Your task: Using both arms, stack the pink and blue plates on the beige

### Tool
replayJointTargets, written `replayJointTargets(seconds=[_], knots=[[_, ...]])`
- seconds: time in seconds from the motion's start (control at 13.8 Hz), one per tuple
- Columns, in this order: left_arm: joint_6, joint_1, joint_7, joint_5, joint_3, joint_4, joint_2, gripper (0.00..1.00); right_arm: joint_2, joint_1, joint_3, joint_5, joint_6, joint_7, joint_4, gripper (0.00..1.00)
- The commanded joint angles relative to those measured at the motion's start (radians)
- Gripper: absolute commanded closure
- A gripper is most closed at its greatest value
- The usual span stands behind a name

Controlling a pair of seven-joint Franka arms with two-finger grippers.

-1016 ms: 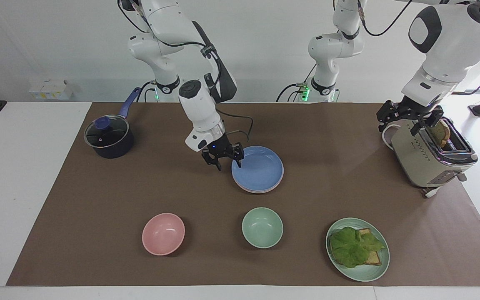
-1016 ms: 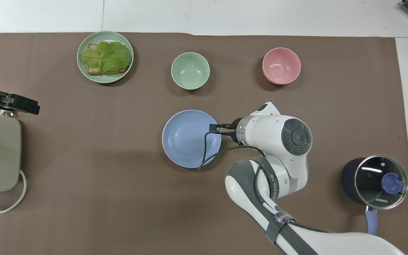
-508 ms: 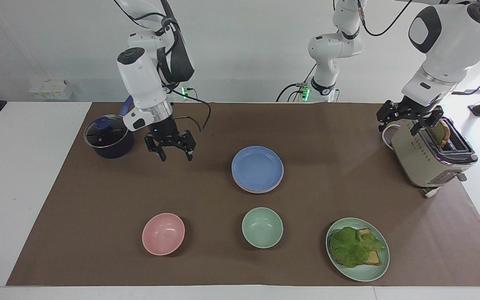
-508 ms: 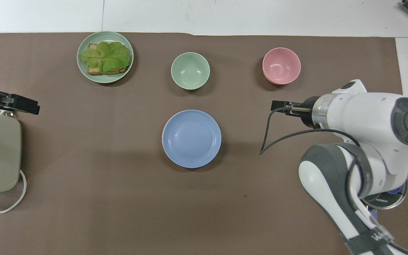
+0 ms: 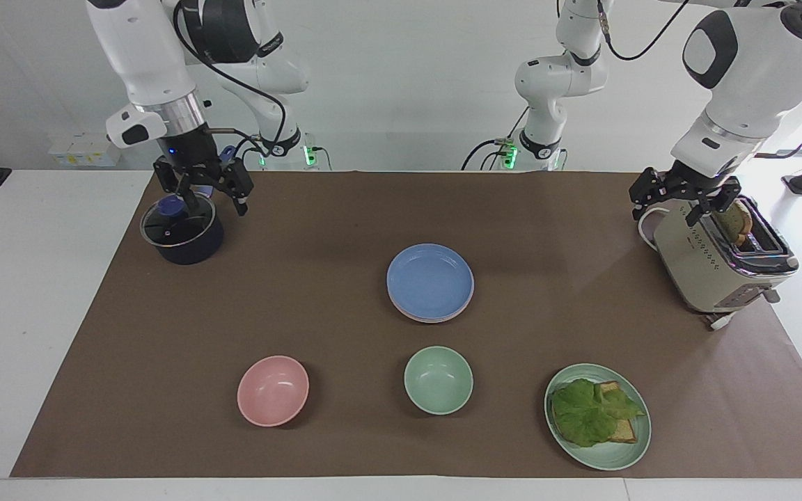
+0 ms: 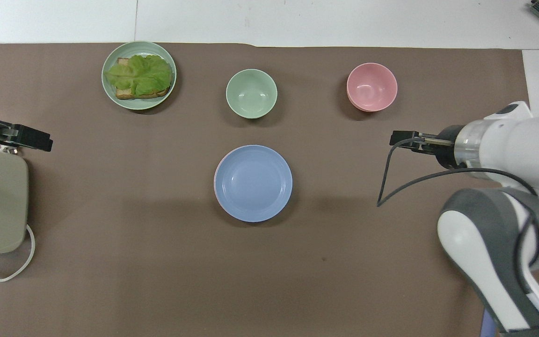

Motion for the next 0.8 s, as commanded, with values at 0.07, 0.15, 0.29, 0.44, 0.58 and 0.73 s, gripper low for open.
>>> replayJointTargets(seconds=[0.07,0.15,0.29,0.44,0.58,0.73], knots=[[-0.013,0.005,0.010,0.014,-0.003,0.000,-0.004,0.00,0.079,-0.009,0.015,-0.046,-0.180,-0.023,0.197,0.00],[-0.013,0.005,0.010,0.014,-0.003,0.000,-0.004,0.00,0.110,-0.006,0.015,-0.048,-0.229,-0.023,0.236,0.00],[-0.013,0.005,0.010,0.014,-0.003,0.000,-0.004,0.00,0.131,-0.004,0.018,-0.068,-0.260,-0.024,0.285,0.00],[-0.013,0.005,0.010,0.014,-0.003,0.000,-0.004,0.00,0.133,-0.010,0.020,-0.049,-0.265,-0.030,0.285,0.00],[-0.013,0.005,0.010,0.014,-0.003,0.000,-0.004,0.00,0.130,-0.010,0.016,-0.039,-0.262,-0.034,0.278,0.00],[-0.013,0.005,0.010,0.014,-0.003,0.000,-0.004,0.00,0.115,-0.010,0.012,-0.034,-0.277,-0.073,0.256,0.00]])
